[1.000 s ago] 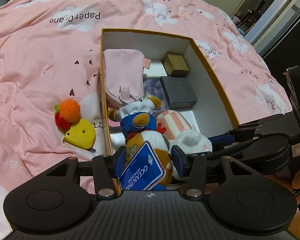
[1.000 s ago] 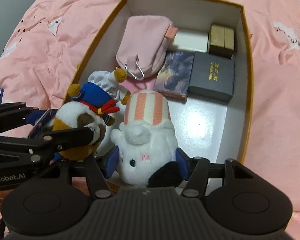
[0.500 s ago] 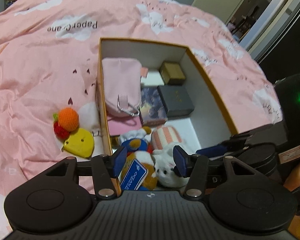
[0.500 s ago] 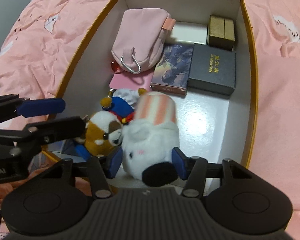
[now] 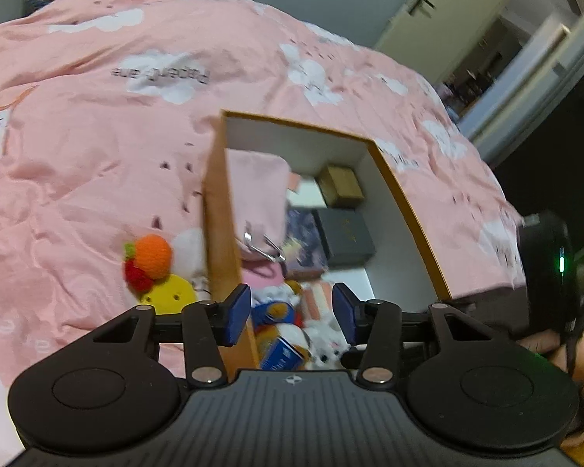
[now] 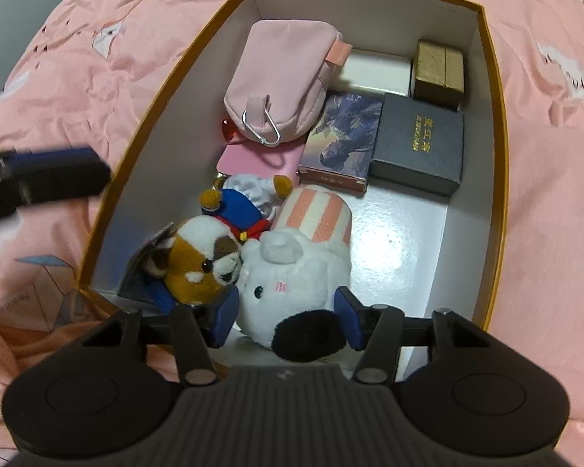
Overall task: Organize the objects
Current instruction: 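Open both grippers in the box and withdraw them, then grasp the yellow tape measure beside the box with the right gripper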
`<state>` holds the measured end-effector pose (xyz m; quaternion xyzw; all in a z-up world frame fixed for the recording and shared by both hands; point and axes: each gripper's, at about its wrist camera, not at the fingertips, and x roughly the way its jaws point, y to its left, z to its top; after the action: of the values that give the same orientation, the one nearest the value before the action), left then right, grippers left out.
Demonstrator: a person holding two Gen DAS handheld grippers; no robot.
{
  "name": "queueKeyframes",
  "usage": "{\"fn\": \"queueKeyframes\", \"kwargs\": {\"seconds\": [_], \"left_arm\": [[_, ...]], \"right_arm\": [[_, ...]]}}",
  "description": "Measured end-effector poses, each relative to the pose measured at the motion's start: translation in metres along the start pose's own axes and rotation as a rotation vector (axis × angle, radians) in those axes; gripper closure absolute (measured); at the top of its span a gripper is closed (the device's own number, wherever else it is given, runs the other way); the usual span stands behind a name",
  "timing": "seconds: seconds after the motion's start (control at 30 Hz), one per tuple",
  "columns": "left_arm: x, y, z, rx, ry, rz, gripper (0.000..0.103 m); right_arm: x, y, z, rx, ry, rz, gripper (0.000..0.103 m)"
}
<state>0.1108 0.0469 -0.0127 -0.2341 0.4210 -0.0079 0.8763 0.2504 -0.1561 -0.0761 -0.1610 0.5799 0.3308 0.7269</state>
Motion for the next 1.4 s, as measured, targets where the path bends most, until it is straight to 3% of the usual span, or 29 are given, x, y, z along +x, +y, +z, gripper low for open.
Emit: {"fn": "queueKeyframes", "kwargs": {"seconds": [0.17, 0.37, 0.67, 0.9, 1.0, 1.13, 1.4], "left_arm": [[-0.008, 0.017, 0.008, -0.065, -0.022, -0.008, 0.050], [-0.007, 0.024, 0.009, -0.081, -0.014, -0.004, 0.051], [-0.014, 0.035, 0.013, -0.039, 0.000, 0.021, 0.052], [-0.029, 0.056, 0.024, -0.014, -0.013, 0.061, 0.052], [-0.028, 0.064, 0.022, -0.036, -0.016, 0.097, 0.055], [-0.023, 0.063, 0.014, 0.021, -0.028, 0.199, 0.058], [-0.018, 0.070, 0.000, 0.088, -0.108, 0.300, 0.059]], "right_arm": [[0.004, -0.001, 0.001, -0.022, -0.012, 0.001, 0.052], [0.009, 0.005, 0.004, -0.064, -0.032, 0.062, 0.055], [0.000, 0.015, 0.006, -0.087, -0.050, 0.007, 0.048], [-0.036, 0.040, 0.019, -0.169, -0.190, 0.048, 0.049], [-0.048, 0.064, 0.031, -0.252, -0.245, 0.078, 0.049], [-0.047, 0.101, 0.047, -0.376, -0.273, 0.078, 0.048], [-0.004, 0.142, 0.074, -0.554, -0.200, -0.003, 0.045]]}}
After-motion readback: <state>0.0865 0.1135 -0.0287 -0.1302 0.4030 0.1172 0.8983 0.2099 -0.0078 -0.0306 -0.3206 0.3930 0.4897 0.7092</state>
